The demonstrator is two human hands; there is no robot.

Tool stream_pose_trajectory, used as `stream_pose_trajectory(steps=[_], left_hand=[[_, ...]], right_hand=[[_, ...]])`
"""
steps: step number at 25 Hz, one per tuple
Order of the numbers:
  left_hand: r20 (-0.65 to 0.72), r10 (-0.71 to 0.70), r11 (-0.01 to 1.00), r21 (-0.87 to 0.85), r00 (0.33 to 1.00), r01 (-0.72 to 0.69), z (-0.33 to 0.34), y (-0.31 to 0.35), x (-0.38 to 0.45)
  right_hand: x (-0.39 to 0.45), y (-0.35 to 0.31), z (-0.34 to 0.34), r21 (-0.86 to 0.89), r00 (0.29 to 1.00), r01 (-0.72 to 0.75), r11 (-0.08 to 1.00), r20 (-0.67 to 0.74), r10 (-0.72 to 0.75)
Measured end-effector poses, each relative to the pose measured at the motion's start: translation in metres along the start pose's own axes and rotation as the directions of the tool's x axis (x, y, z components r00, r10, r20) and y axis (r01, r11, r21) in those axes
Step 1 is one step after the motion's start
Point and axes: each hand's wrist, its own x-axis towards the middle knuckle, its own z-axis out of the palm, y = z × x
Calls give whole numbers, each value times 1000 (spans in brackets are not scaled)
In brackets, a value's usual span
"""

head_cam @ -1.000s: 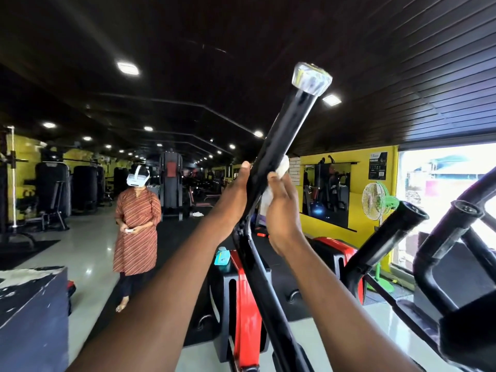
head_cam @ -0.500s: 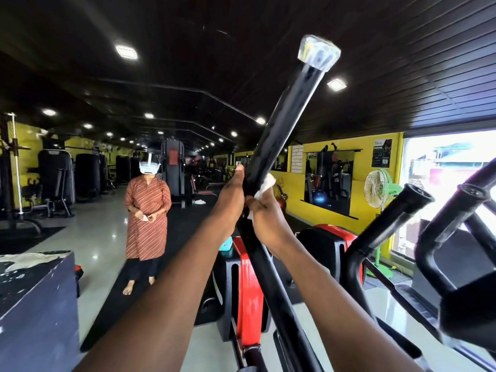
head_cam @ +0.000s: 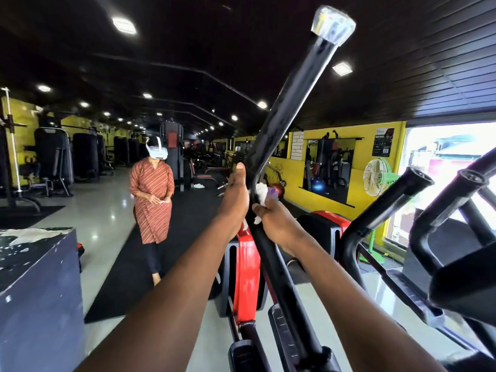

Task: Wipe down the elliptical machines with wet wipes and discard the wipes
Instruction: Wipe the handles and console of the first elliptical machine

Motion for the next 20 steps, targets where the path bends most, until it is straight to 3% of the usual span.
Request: stream_pose_trajectory(steps=[2,4,7,11,14,18,20], left_hand=[[4,27,999,-44,1000,-26,1,-3,-1],[-10,-6,994,-110,1000,5,1,-4,-1],[-50,-101,986,-134,994,93,5,-13,-6],[-107,-129,985,-133,986,114,9,-17,-19],[-110,-142,984,-128,984,128,12,-21,-25],[-95,-174,973,-167,980,157,15,-29,-41],[-78,-219,962,-186,973,202,16,-32,-49]], right_hand=[[-1,-5,2,62,996,87,994,-28,-85],[0,-9,9,-2,990,140,990,25,-140],[-12,3,13,-201,1000,21,979,19,-18],[-36,12,11,-356,994,81,931,-44,-103],[-42,12,11,-400,997,34,916,-53,-60],[-58,15,9,-418,989,107,902,-46,-138],[-62,20,7,-392,995,77,917,-27,-95]])
